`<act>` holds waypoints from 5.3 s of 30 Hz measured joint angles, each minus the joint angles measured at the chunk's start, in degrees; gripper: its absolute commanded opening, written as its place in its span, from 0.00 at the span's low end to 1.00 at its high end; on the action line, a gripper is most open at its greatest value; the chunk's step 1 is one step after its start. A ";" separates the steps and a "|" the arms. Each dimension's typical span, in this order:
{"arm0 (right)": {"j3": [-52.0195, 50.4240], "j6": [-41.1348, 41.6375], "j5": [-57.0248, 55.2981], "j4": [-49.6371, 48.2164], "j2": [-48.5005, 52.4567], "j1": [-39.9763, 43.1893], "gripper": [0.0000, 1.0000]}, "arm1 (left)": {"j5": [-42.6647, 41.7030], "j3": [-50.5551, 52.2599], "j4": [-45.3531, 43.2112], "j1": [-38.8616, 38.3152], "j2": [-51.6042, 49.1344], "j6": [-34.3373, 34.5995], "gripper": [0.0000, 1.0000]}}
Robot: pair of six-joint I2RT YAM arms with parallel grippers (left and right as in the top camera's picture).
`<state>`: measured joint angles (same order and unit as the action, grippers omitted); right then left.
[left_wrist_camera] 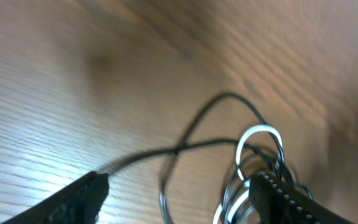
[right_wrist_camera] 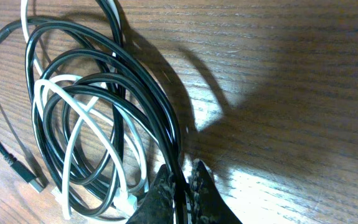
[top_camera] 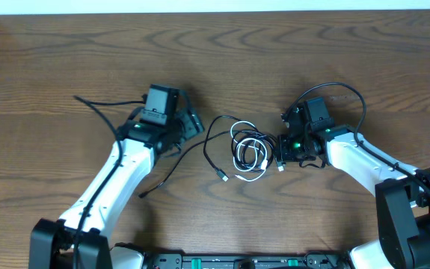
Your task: Untangle cables
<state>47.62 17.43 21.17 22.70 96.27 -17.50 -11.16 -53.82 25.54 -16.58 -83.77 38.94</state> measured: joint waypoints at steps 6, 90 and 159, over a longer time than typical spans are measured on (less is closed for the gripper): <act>0.00 0.00 -0.02 0.00 0.00 0.00 0.01 | -5.05 0.00 -1.22 -7.08 -6.88 -1.27 0.78; 2.47 -1.62 -8.94 -2.10 -15.21 3.30 0.01 | -46.51 0.09 -19.91 -8.17 5.88 -13.70 0.15; 2.49 14.69 -10.54 8.22 -8.15 1.66 0.01 | -7.41 0.13 -7.89 -9.81 -15.45 -15.26 0.07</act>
<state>50.11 32.12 10.63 30.92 88.12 -15.84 -18.57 -53.69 17.65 -26.39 -99.22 23.68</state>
